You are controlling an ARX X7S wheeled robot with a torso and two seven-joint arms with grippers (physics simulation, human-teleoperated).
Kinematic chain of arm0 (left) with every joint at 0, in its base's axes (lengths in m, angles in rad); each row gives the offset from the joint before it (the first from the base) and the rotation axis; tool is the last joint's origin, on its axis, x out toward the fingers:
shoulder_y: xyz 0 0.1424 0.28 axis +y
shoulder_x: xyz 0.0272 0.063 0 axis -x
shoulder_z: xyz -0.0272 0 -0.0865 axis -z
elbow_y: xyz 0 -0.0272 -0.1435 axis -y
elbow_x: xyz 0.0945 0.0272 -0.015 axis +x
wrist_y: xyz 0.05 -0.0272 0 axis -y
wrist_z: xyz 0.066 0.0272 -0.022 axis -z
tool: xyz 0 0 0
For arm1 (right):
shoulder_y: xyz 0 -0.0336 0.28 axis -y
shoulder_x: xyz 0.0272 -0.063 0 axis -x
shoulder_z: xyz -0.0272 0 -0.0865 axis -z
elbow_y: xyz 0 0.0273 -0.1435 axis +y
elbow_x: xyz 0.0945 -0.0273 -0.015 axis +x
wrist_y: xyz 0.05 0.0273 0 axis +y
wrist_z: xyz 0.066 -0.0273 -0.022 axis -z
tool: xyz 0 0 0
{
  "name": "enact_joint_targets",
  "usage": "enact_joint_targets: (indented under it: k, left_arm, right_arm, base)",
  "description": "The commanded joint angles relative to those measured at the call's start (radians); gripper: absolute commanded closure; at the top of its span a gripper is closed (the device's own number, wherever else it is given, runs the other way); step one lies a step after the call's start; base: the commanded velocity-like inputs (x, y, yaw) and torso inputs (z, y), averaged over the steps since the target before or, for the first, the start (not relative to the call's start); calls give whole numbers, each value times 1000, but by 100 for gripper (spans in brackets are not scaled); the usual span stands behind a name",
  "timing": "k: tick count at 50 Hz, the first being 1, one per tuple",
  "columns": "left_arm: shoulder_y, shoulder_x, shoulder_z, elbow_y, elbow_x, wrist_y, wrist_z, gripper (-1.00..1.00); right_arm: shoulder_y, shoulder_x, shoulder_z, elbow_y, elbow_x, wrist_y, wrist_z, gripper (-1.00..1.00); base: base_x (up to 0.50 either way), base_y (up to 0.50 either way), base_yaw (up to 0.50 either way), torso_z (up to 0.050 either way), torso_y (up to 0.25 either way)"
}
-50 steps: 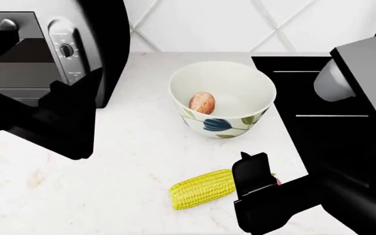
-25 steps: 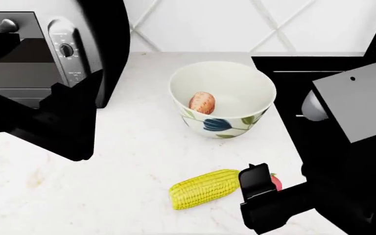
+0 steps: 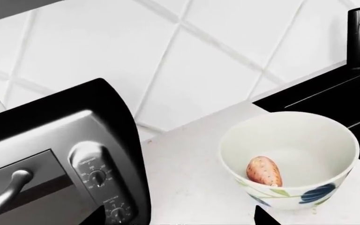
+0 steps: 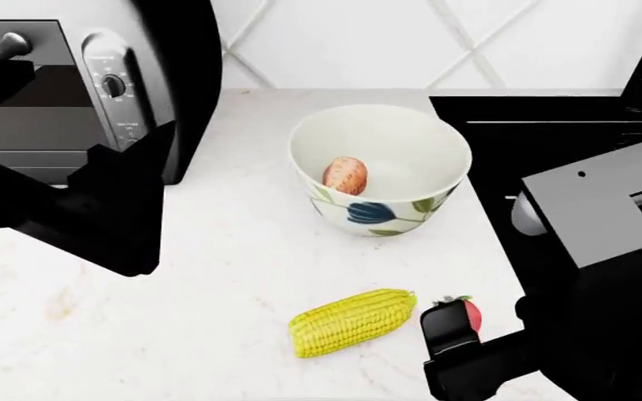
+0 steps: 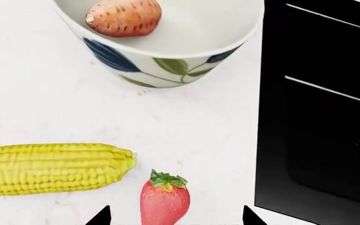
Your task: There is a mixed pile of frozen fruits and vegetables on the counter. Locate all the frozen vegetables and place the items in a bowl on the counter. Take all the frozen fruits and defrost them in a running sink.
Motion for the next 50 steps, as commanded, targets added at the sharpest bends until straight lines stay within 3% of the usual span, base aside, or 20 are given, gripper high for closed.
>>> enact_joint_targets:
  k: [1, 50]
  left_arm:
    - [6, -7, -2, 5, 0, 2, 3, -100]
    - [16, 5, 2, 8, 10, 6, 4, -100]
  right_arm:
    - [-48, 11, -25, 6, -55, 4, -28, -100]
    - [-328, -32, -133, 57, -365, -39, -180, -100]
  base:
    - [0, 0, 0, 0, 0]
    - [0, 0, 0, 0, 0]
